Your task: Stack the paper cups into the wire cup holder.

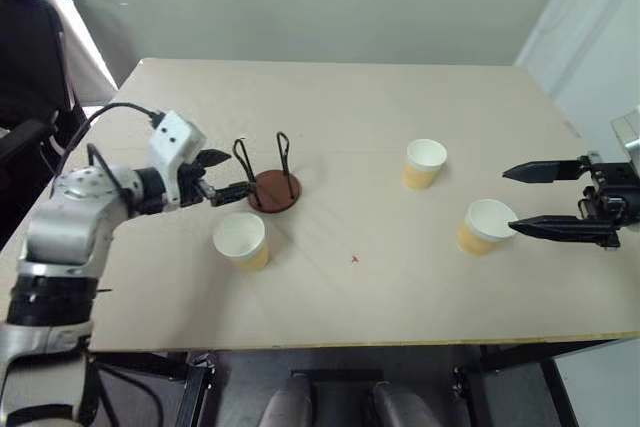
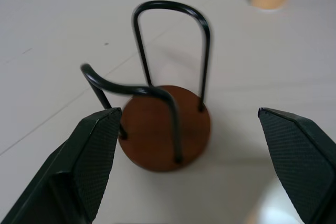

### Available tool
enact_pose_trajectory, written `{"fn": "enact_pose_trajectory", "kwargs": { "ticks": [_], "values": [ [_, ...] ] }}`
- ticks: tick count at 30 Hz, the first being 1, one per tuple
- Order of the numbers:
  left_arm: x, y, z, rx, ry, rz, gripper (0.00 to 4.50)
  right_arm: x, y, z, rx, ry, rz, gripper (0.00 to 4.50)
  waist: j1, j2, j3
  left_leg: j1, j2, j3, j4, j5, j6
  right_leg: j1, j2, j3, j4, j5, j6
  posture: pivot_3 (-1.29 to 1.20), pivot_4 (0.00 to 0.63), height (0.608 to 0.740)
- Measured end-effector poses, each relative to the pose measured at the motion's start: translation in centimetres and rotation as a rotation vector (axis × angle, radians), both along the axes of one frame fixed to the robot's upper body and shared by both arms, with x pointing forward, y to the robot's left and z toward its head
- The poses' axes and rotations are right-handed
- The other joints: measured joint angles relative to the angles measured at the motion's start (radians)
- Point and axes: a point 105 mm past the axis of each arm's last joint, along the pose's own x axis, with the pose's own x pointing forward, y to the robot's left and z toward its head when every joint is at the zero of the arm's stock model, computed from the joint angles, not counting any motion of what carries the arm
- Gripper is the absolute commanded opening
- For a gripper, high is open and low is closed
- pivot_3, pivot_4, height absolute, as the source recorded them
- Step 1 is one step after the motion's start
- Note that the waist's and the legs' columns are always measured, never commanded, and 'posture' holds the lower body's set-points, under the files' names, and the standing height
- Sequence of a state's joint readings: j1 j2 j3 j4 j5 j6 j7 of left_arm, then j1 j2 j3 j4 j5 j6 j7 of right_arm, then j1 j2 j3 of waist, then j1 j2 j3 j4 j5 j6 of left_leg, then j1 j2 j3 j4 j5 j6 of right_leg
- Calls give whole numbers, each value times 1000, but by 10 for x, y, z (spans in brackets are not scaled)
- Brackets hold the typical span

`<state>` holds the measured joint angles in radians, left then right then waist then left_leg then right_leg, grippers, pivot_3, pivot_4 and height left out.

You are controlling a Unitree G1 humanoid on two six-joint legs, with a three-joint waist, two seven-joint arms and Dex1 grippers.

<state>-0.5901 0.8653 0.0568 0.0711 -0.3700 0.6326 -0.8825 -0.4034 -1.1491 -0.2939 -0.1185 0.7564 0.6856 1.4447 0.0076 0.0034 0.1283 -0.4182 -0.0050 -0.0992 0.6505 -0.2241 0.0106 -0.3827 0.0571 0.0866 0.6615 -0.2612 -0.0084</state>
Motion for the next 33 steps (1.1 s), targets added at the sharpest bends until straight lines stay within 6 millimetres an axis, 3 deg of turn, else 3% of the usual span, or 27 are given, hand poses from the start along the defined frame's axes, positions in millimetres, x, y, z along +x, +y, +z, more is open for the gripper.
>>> {"fn": "enact_pose_trajectory", "kwargs": {
  "ticks": [9,13,16,27,30,33],
  "values": [
    [22,-12,1,-17,-11,42,4462,-10,10,5,39,-13,48,4500,1,-1,1,0,-1,0,0,5,-4,1,0,1,0,-1,4,0,150,740],
    [28,-20,-10,-16,19,34,4462,-10,12,9,58,-28,39,4500,1,-1,1,0,-1,0,1,6,-5,2,0,1,0,-1,5,0,150,740],
    [33,-22,-15,-17,35,41,3868,-9,12,9,62,-27,29,4500,2,-2,1,0,-1,0,1,6,-5,2,0,1,0,0,6,0,150,740],
    [35,-26,-20,-18,59,22,54,-9,12,11,66,-32,23,4500,3,-2,1,0,-2,0,2,6,-5,2,0,1,0,-1,8,0,150,740],
    [33,-29,-16,-15,57,1,22,-9,11,11,63,-31,23,4500,3,-2,1,-1,-2,0,3,6,-5,2,0,1,0,-1,8,0,150,740],
    [27,-45,-2,-31,39,-68,22,-8,11,11,63,-31,21,4500,6,-3,2,-2,-2,0,5,7,-6,2,0,1,-1,-1,9,0,150,740]
  ]
}}
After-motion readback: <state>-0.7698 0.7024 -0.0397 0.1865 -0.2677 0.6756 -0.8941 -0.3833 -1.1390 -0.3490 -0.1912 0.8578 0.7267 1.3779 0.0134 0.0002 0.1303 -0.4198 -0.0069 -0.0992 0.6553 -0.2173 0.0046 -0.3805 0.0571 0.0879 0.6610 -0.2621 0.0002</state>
